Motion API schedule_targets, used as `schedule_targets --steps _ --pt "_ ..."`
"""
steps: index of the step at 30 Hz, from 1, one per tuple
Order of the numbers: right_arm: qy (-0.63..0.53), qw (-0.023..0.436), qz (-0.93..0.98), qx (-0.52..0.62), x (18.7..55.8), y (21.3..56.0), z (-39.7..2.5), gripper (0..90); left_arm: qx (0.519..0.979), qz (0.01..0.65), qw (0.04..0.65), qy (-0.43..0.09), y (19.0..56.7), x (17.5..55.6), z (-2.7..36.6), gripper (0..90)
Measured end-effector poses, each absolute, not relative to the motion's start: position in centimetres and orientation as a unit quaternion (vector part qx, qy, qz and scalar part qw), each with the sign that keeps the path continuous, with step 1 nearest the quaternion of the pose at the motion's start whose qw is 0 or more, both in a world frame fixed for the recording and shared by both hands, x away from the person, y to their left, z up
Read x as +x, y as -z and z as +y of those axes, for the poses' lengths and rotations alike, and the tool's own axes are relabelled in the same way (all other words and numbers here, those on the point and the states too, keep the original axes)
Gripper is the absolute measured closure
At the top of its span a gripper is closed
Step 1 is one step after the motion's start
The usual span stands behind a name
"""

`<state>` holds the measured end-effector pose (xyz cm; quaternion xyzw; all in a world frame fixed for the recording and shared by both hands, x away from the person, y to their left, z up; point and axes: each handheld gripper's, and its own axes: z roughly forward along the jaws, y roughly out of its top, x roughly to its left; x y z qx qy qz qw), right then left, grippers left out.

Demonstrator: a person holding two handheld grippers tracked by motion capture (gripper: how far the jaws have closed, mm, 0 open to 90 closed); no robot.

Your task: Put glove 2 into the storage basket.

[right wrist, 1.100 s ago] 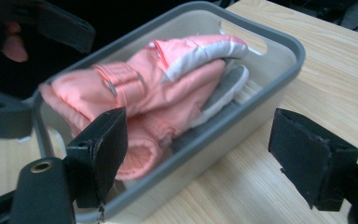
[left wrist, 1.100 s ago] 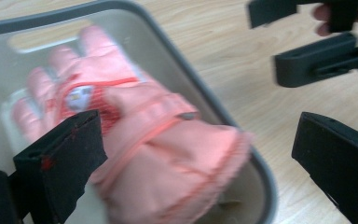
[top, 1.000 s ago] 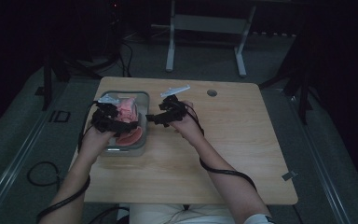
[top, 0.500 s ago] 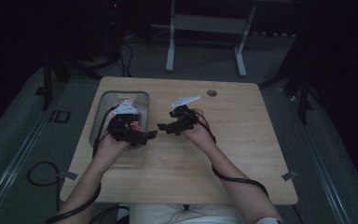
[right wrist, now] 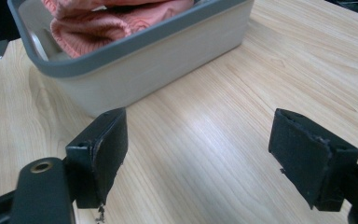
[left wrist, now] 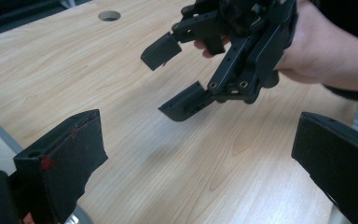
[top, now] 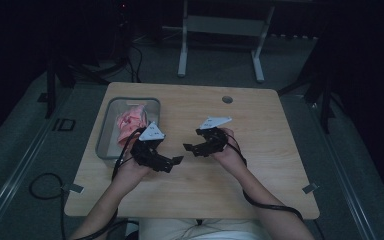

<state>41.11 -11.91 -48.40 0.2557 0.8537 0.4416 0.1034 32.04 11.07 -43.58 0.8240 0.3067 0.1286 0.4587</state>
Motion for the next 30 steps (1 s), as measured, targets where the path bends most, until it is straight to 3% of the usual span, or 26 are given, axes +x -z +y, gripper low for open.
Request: schedule_targets --steps 30 --pt "-0.437 0.108 0.857 0.251 38.0 52.9 -16.2 16.1 0.867 0.239 0.429 -0.086 50.7 30.2 5.6 2.0"
